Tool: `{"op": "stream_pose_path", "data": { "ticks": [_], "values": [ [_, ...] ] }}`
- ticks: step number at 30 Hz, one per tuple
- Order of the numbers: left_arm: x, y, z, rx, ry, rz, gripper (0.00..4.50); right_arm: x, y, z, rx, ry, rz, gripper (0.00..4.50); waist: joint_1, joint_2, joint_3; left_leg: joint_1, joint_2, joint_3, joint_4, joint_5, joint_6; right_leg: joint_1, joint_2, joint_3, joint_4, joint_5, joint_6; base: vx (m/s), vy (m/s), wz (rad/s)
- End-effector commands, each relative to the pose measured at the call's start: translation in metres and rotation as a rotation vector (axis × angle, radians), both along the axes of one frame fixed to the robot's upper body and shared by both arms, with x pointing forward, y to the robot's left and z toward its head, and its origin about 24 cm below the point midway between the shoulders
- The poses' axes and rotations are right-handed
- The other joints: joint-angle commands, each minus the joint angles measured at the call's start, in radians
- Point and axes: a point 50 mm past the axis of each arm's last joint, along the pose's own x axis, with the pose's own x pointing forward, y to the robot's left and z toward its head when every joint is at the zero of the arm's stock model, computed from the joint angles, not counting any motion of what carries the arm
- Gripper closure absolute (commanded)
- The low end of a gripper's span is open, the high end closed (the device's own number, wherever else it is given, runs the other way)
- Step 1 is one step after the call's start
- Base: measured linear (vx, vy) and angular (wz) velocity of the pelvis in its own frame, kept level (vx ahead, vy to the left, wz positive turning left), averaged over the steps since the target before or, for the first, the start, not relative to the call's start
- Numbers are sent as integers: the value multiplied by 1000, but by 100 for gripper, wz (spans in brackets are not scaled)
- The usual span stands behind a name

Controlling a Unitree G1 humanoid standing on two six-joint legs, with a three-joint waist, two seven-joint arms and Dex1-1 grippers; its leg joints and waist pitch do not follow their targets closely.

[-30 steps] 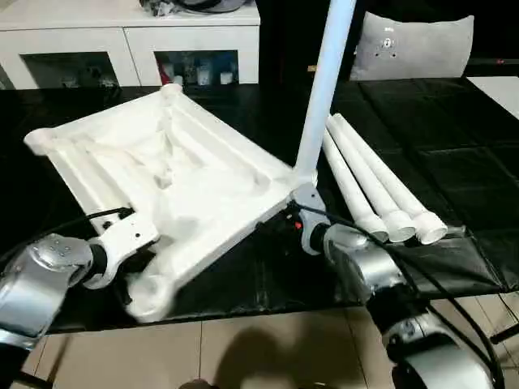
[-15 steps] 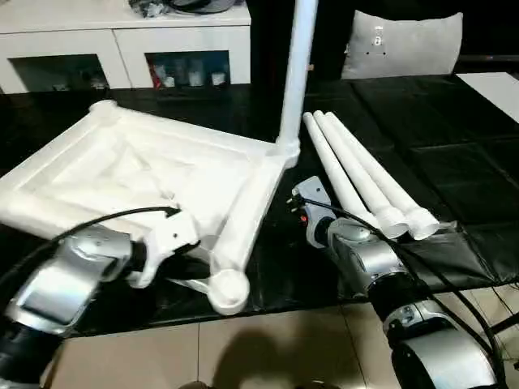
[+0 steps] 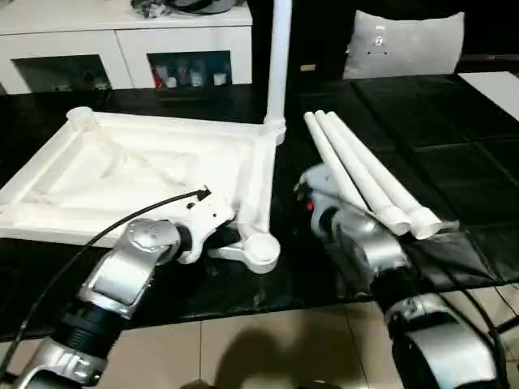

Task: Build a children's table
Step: Rotate table base, then pick table leg

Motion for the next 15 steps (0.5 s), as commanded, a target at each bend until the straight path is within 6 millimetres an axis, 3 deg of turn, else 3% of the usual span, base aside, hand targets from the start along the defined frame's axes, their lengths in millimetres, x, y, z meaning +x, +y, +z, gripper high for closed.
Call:
{"op": "stream_pose_path", "data": {
  "ticks": [1, 2, 5, 9, 11, 12, 15],
  "values": [
    [0, 1, 8, -43, -32, -9, 427, 4, -9, 6, -24, 36, -73, 0, 3, 11, -69, 11, 35, -11, -62, -151, 6, 58, -66, 42, -61, -54, -246, 0, 0, 0],
    [-2, 2, 9, -47, -34, -19, 408, 6, -11, 8, -28, 49, -91, 0, 6, 12, -70, 12, 35, -10, -61, -148, 5, 56, -67, 42, -60, -46, -244, 0, 0, 0],
    [-10, 5, 14, -70, -34, -62, 408, 10, -21, 17, -36, 91, -145, 0, 9, 13, -70, 11, 36, -11, -62, -146, -5, 56, -67, 42, -56, -37, -242, 0, 0, 0],
    [-20, 5, 23, -79, -48, -92, 370, 17, -38, 28, -43, 131, -263, 0, 10, 3, -67, 11, 35, -8, -63, -150, -12, 56, -67, 42, -58, -64, -231, 0, 0, 0],
    [-23, 5, 25, -77, -49, -105, 362, 17, -44, 29, -54, 166, -310, 0, 10, 4, -65, 11, 33, -8, -64, -164, -17, 53, -67, 43, -61, -105, -219, 0, 0, 0],
    [-23, 5, 25, -77, -49, -105, 336, 17, -44, 29, -54, 166, -310, 0, 10, 1, -64, 12, 33, -8, -64, -168, -20, 53, -66, 43, -63, -121, -210, 0, 0, 0],
    [-24, 5, 27, -72, -53, -108, 323, 13, -50, 28, -48, 209, -344, 0, 11, 3, -66, 10, 31, -8, -63, -149, -25, 54, -65, 44, -61, -108, -197, 0, 0, 0]
  ]
}}
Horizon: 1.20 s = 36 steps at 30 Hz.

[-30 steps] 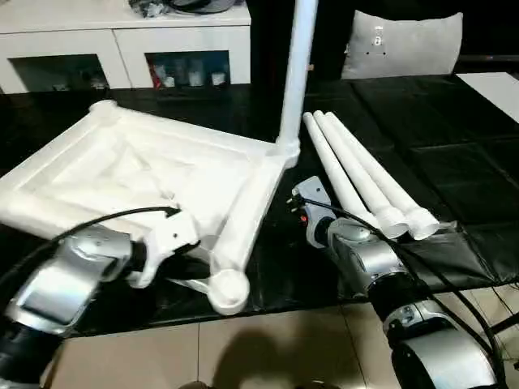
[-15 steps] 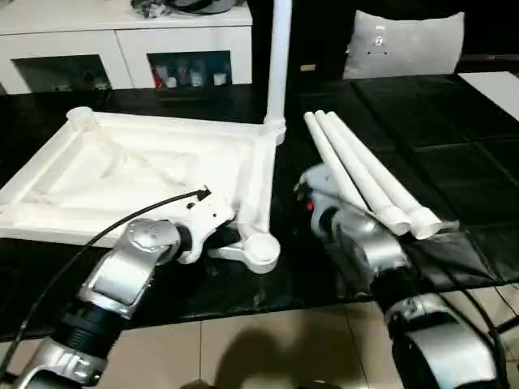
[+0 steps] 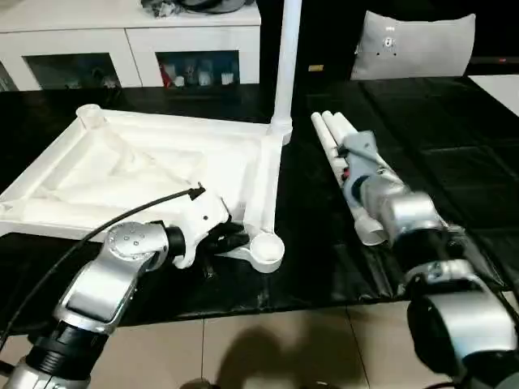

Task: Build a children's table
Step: Pick table leg

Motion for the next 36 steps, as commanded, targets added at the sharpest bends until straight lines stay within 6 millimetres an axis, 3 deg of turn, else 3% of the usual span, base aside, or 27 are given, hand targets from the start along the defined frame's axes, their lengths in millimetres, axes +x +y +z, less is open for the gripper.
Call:
{"op": "stream_pose_path", "data": {
  "ticks": [1, 2, 8, 9, 12, 16, 24, 30, 36],
  "values": [
    [-2, 2, 4, 3, -5, -1, 316, -3, -4, 0, 15, 29, -21, 0, 3, 4, -66, 9, 31, -8, -62, -143, -24, 55, -65, 43, -62, -96, -196, 0, 0, 0],
    [-2, 2, 4, 5, -5, -2, 285, -4, -4, -1, 16, 39, -22, 0, 3, 3, -67, 9, 31, -9, -62, -136, -23, 55, -64, 43, -60, -79, -198, 0, 0, 0],
    [-4, 0, 5, 20, 1, -16, 241, -15, -1, -13, 59, 161, 25, 0, 2, 11, -66, 10, 31, -9, -62, -156, -31, 55, -63, 42, -63, -87, -206, 0, 0, 0],
    [-4, 0, 5, 22, 3, -20, 229, -17, 0, -14, 69, 177, 33, 28, 2, 10, -66, 11, 31, -9, -62, -157, -31, 56, -63, 42, -62, -86, -205, 0, 0, 0],
    [-5, -2, 5, 23, 5, -23, 209, -21, 3, -16, 93, 210, 50, 35, 2, 7, -67, 11, 32, -10, -63, -152, -32, 56, -64, 42, -62, -84, -205, 0, 0, 0],
    [-6, -5, 4, 25, 9, -32, 176, -27, 5, -22, 108, 267, 74, 79, 3, 1, -65, 11, 32, -9, -63, -161, -34, 55, -66, 43, -65, -114, -202, 0, 0, 0],
    [-9, -10, 3, 18, 17, -55, 107, -34, 1, -30, 127, 309, 62, 152, 5, 9, -64, 13, 32, -10, -64, -179, -47, 52, -67, 44, -68, -157, -189, 0, 0, 0],
    [-9, -11, 3, 23, 18, -62, 48, -37, -1, -34, 130, 327, 60, 211, 4, 8, -64, 12, 31, -11, -64, -186, -50, 52, -66, 43, -70, -161, -185, 0, 0, 0],
    [-9, -11, 4, 19, 17, -64, 15, -39, -2, -36, 136, 322, 51, 251, 5, 13, -64, 14, 31, -12, -64, -198, -54, 51, -65, 43, -70, -162, -186, 0, 0, 0]
  ]
}}
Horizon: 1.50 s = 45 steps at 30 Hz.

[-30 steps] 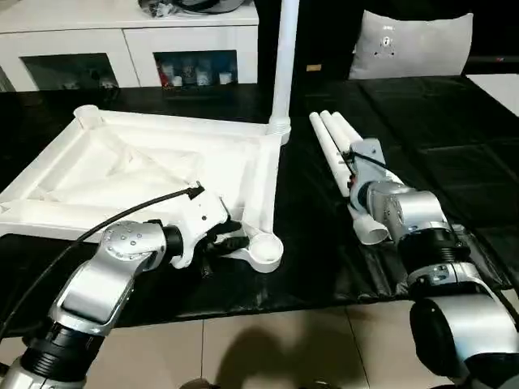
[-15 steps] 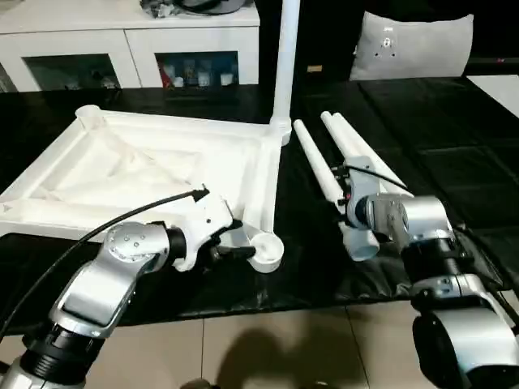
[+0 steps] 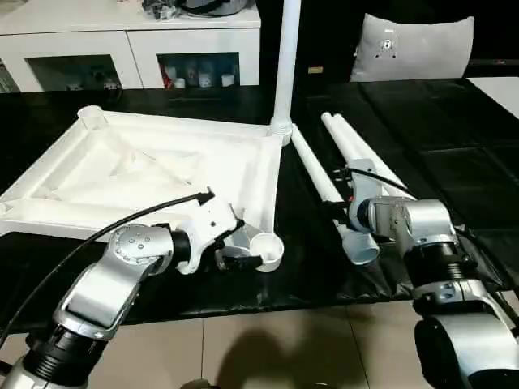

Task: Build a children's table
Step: Pick table leg

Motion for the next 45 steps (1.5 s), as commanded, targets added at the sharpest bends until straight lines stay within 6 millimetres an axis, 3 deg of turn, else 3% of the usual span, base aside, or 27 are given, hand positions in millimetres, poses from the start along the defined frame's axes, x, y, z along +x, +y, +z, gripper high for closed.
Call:
{"op": "stream_pose_path", "data": {
  "ticks": [1, 3, 4, 11, 14, 15, 19, 22, 23, 24, 26, 27, 28, 29, 31, 32, 40, 45],
  "values": [
    [-1, -1, 3, -3, -9, -12, 6, -9, -4, -16, 14, 66, -20, 256, 3, 17, -63, 11, 30, -12, -65, -207, -51, 49, -64, 42, -74, -167, -186, 0, 0, 0],
    [0, -1, 3, -10, -10, -10, 0, -9, -5, -15, 18, 60, -27, 264, 3, 14, -63, 11, 30, -12, -65, -210, -51, 50, -64, 43, -76, -168, -185, 0, 0, 0],
    [0, -1, 3, -24, -14, -5, 0, -8, -8, -13, 25, 42, -43, 267, 4, 20, -64, 11, 31, -13, -65, -208, -53, 50, -65, 43, -74, -164, -185, 0, 0, 0],
    [7, -3, 8, -104, -50, 40, 0, -4, -22, 5, 77, -64, -138, 269, 4, 15, -66, 9, 29, -11, -63, -191, -49, 53, -62, 42, -75, -143, -184, 0, 0, 0],
    [20, -7, 21, -230, -107, 124, 0, 3, -28, 39, 168, -311, -193, 269, 7, 19, -69, 5, 27, -10, -60, -169, -41, 58, -65, 43, -74, -127, -179, 0, 0, 0],
    [22, -7, 22, -242, -113, 134, 0, 4, -28, 44, 184, -357, -194, 269, 7, 15, -68, 4, 28, -8, -59, -167, -37, 56, -64, 44, -76, -125, -175, 0, 0, 0],
    [35, -10, 36, -344, -156, 208, 0, 6, -26, 67, 319, -531, -188, 269, 6, 17, -68, -1, 24, -8, -56, -135, -4, 59, -63, 42, -75, -110, -178, 0, 0, 0],
    [43, -16, 53, -485, -155, 248, 0, 1, -18, 80, 496, -605, -107, 269, 8, 13, -69, -1, 24, -6, -53, -131, 14, 60, -63, 41, -75, -113, -190, 0, 0, 0],
    [46, -19, 61, -559, -147, 269, 0, -3, -13, 87, 562, -649, -57, 269, 8, 1, -68, -4, 26, -7, -55, -119, 23, 62, -63, 40, -74, -109, -193, 0, 0, 0],
    [46, -19, 61, -559, -147, 269, 0, -3, -13, 87, 562, -649, -57, 269, 13, 7, -69, -2, 27, -7, -53, -113, 30, 59, -66, 40, -73, -108, -197, 0, 0, 0],
    [52, -24, 76, -707, -122, 308, 0, -14, -2, 99, 694, -713, 62, 269, 16, 6, -69, -1, 28, -4, -50, -109, 45, 58, -64, 41, -74, -97, -202, 0, 0, 0],
    [56, -28, 83, -800, -77, 330, 0, -23, 6, 103, 768, -741, 153, 269, 19, 3, -69, -7, 28, -8, -52, -94, 53, 61, -65, 38, -72, -97, -199, 0, 0, 0],
    [57, -30, 87, -851, -49, 339, 0, -28, 10, 106, 809, -756, 204, 269, 21, 6, -70, -5, 24, -3, -48, -93, 55, 63, -62, 39, -70, -87, -202, 0, 0, 0],
    [59, -34, 90, -912, 2, 341, 0, -34, 16, 107, 866, -767, 277, 269, 28, 5, -70, -2, 30, -6, -47, -100, 67, 58, -65, 39, -74, -90, -209, 0, 0, 0],
    [59, -39, 93, -957, 55, 329, 0, -41, 20, 108, 921, -774, 348, 270, 38, 3, -69, -4, 28, -6, -48, -96, 73, 58, -66, 38, -76, -113, -204, 0, 0, 0],
    [58, -45, 99, -1033, 112, 290, 0, -51, 27, 106, 1003, -750, 440, 270, 37, -4, -68, -7, 28, -6, -49, -97, 73, 58, -64, 37, -78, -129, -196, 0, 0, 0],
    [55, -55, 119, -1243, 235, 209, 0, -62, 36, 94, 1057, -690, 530, 270, 53, -5, -64, -9, 28, -9, -51, -108, 46, 53, -69, 36, -88, -234, -152, 0, 0, 0],
    [44, -61, 126, -1312, 308, 101, 0, -66, 39, 91, 1083, -668, 558, 270, 59, 0, -68, -9, 30, -12, -51, -87, 48, 52, -68, 36, -86, -213, -141, 0, 0, 0]
  ]
}}
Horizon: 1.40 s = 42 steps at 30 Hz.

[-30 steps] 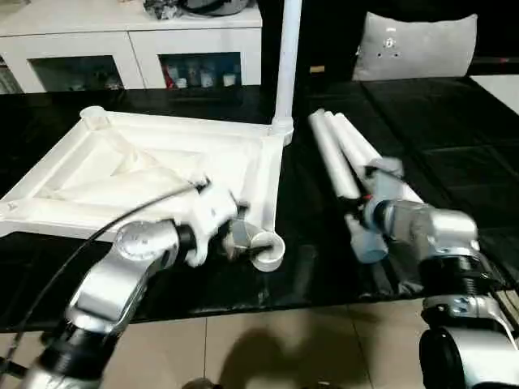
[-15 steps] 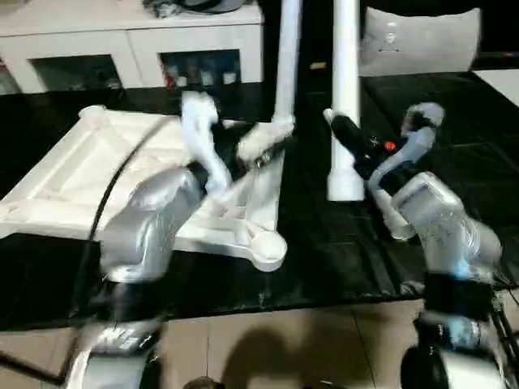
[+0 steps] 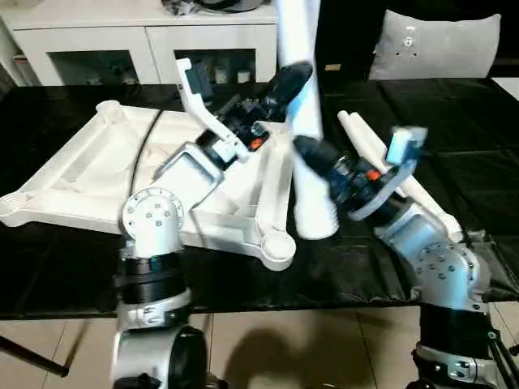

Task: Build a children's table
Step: Pick table leg

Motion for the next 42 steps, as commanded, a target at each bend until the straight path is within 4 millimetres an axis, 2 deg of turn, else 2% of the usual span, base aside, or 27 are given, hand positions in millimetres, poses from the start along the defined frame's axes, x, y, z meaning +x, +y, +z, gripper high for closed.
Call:
{"op": "stream_pose_path", "data": {
  "ticks": [1, 3, 5, 6, 7, 12, 13, 16, 19, 25, 27, 33, 39, 40, 41, 42],
  "values": [
    [-4, 0, 4, -28, -11, -31, 0, -4, 0, 4, 9, -26, 19, 270, 4, -15, -74, 3, 30, -9, -57, -82, 42, 56, -66, 37, -80, -203, -148, 0, 0, 0],
    [-6, 0, 6, -45, -18, -47, 0, -5, 1, 3, 7, -28, 33, 270, 4, -11, -77, 2, 31, -11, -56, -60, 48, 56, -65, 36, -76, -152, -157, 0, 0, 0],
    [-7, 1, 7, -61, -21, -54, 0, -6, 2, 1, 2, -27, 41, 270, 4, -13, -78, 0, 31, -10, -54, -48, 51, 59, -66, 35, -73, -115, -169, 0, 0, 0],
    [-7, 2, 7, -66, -16, -51, 27, -6, 3, 0, -3, -21, 43, 270, 3, -13, -78, 0, 31, -10, -54, -48, 54, 60, -66, 35, -72, -102, -174, 0, 0, 0],
    [-7, 2, 7, -66, -15, -51, 27, -6, 3, 0, -3, -21, 43, 270, 3, -14, -78, -1, 31, -11, -54, -46, 55, 60, -66, 35, -71, -96, -174, 0, 0, 0],
    [-8, 2, 7, -76, -1, -64, 40, -6, 4, -1, -7, -14, 50, 270, 3, -13, -75, 0, 31, -10, -55, -65, 47, 61, -68, 35, -76, -139, -165, 0, 0, 0],
    [-8, 2, 7, -77, 0, -65, 70, -6, 4, -1, -7, -14, 50, 270, 3, -13, -75, 1, 31, -10, -55, -66, 46, 61, -68, 35, -77, -142, -163, 0, 0, 0],
    [-8, 1, 5, -70, 11, -66, 78, -6, 5, -1, -8, -14, 50, 270, 2, -12, -76, 1, 31, -10, -54, -63, 45, 60, -67, 35, -76, -132, -159, 0, 0, 0],
    [-7, 1, 4, -63, 19, -59, 112, -6, 5, -1, -14, -14, 48, 270, 3, -12, -76, 1, 31, -10, -54, -62, 42, 61, -67, 36, -75, -135, -157, 0, 0, 0],
    [-5, 0, 1, -51, 38, -50, 147, -3, 5, -3, -24, -8, 29, 270, 3, -10, -77, 1, 31, -10, -54, -57, 42, 61, -66, 35, -74, -119, -160, 0, 0, 0],
    [-4, 0, 0, -50, 45, -44, 167, -3, 5, -3, -25, -7, 26, 270, 2, -13, -77, 1, 30, -10, -53, -61, 41, 62, -67, 35, -74, -117, -161, 0, 0, 0],
    [-2, 1, 0, -45, 51, -26, 230, -1, 4, -2, -27, -11, 22, 270, 3, -11, -77, 1, 30, -10, -53, -57, 43, 62, -67, 35, -73, -115, -161, 0, 0, 0],
    [7, 6, -6, -7, 90, 61, 255, 9, 5, -9, -98, 18, -69, 270, 1, -11, -78, 1, 30, -11, -53, -63, 35, 61, -67, 35, -74, -127, -156, 0, 0, 0],
    [7, 7, -6, -3, 89, 65, 255, 10, 5, -9, -107, 19, -78, 235, 1, -11, -78, 0, 30, -11, -53, -64, 32, 62, -68, 35, -74, -129, -152, 0, 0, 0],
    [7, 7, -6, 16, 82, 70, 255, 12, 5, -11, -105, 51, -84, 214, 2, -7, -78, 2, 30, -12, -54, -65, 31, 61, -68, 35, -74, -131, -152, 0, 0, 0],
    [7, 7, -6, 31, 76, 75, 255, 14, 5, -12, -101, 76, -86, 214, 0, -7, -79, 2, 31, -12, -53, -62, 32, 61, -67, 35, -72, -121, -154, 0, 0, 0]
  ]
}}
